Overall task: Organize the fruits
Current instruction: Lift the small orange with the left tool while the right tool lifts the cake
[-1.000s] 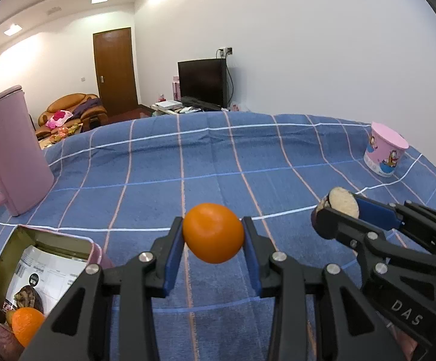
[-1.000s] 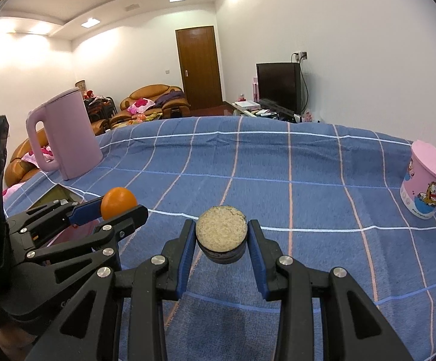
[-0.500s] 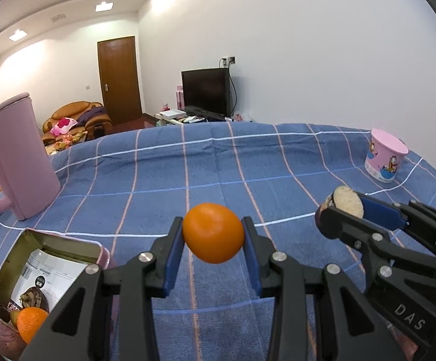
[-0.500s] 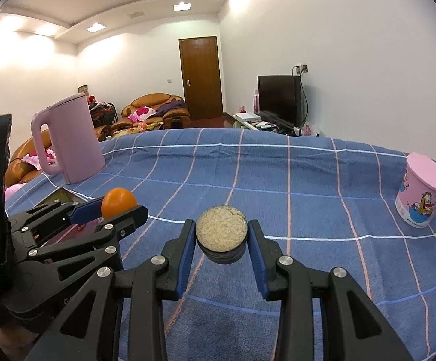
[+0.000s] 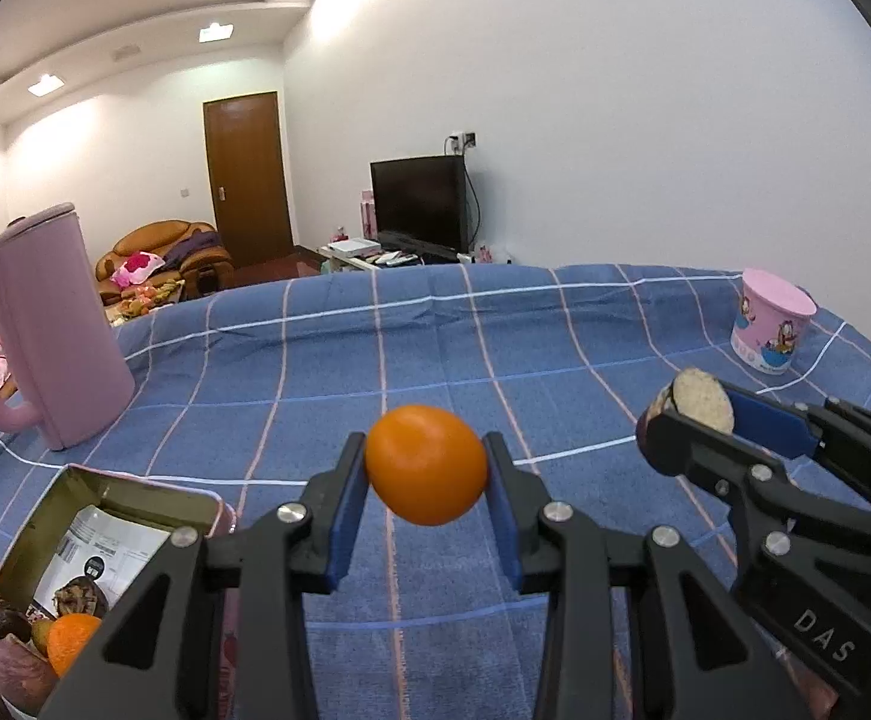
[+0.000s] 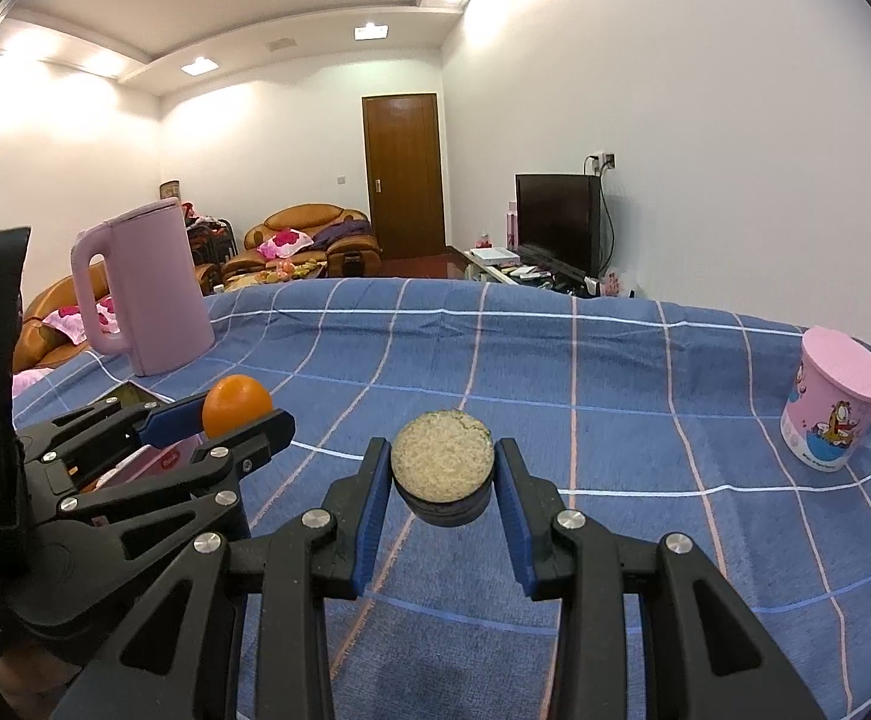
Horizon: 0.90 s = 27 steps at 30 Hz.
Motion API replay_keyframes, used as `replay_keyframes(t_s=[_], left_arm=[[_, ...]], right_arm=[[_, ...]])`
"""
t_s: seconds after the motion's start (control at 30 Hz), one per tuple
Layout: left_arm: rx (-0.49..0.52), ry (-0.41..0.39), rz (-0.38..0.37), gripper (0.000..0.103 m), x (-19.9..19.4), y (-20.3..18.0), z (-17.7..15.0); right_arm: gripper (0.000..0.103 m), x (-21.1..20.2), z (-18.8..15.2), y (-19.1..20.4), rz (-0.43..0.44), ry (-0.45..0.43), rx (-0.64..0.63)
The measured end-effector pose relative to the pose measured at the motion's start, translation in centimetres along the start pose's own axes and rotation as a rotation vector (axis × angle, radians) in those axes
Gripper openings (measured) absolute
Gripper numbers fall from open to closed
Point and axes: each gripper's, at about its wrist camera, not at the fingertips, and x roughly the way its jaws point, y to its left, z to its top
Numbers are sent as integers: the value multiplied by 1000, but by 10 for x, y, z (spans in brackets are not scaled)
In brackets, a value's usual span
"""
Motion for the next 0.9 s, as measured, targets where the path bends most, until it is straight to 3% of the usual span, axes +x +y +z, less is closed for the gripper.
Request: replay_keyframes(t_s=[0.9], left_arm=[[24,-98,51,39,-20,-5,-2]], right_arm=[[37,-16,-1,2,1,-76,-11]])
